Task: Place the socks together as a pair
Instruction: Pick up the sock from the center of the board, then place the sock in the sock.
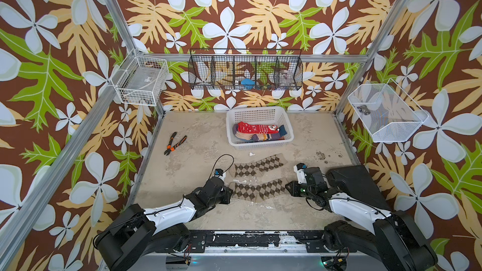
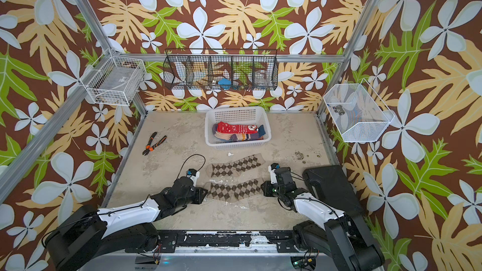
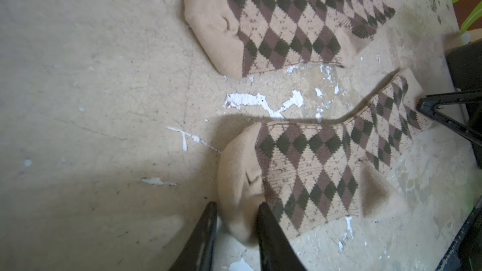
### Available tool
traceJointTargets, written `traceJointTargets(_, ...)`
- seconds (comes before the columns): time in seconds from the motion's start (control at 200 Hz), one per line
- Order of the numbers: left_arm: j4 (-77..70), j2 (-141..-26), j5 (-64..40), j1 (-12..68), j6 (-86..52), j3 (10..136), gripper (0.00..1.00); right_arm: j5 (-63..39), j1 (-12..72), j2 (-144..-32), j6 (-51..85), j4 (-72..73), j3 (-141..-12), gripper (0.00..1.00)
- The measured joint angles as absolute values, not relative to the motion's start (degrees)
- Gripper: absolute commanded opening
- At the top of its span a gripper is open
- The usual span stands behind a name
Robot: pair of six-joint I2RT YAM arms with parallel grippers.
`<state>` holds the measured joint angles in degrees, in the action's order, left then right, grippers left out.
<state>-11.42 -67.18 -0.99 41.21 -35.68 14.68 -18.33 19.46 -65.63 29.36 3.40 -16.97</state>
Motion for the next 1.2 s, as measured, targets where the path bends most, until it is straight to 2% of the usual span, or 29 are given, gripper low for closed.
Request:
traceJointTargets(0.06, -11.3, -67.2, -1.4, 41.3, -35.7, 14.7, 0.06, -18.4, 19.5, -64.3, 29.4, 3.0, -17.2, 0.08)
traceJointTargets(0.13, -11.0, -66.8, -1.6, 41.3, -35.6, 14.8, 0.0, -18.4, 19.5, -62.6, 29.3, 2.5, -18.0, 0.04)
traceJointTargets(0.2, -10.7, -66.2, -1.6, 41.4, -35.8, 15.6, 0.0, -18.2, 19.5, -60.8, 29.3, 1.6, -19.0, 0.0)
traceJointTargets(0.505, -4.5, -65.1, -0.2, 41.4, -34.0, 28.8, 0.0, -16.5, 18.3, -56.8, 27.4, -1.7, -29.5, 0.0)
traceJointTargets(0.651, -2.7, -68.0, 1.2, 40.7, -31.4, 35.3, 0.0, -17.7, 15.9, -62.7, 25.4, -1.6, -36.2, 0.0)
traceJointTargets(0.811, -3.2, -72.8, 1.3, 37.9, -30.0, 37.0, 0.0, -20.0, 14.4, -70.7, 23.8, -1.1, -42.2, 0.0)
traceJointTargets(1.201, -7.4, -83.1, -0.2, 34.5, -28.6, 36.7, 0.0, -22.6, 12.7, -85.0, 23.7, 2.4, -45.3, 0.0)
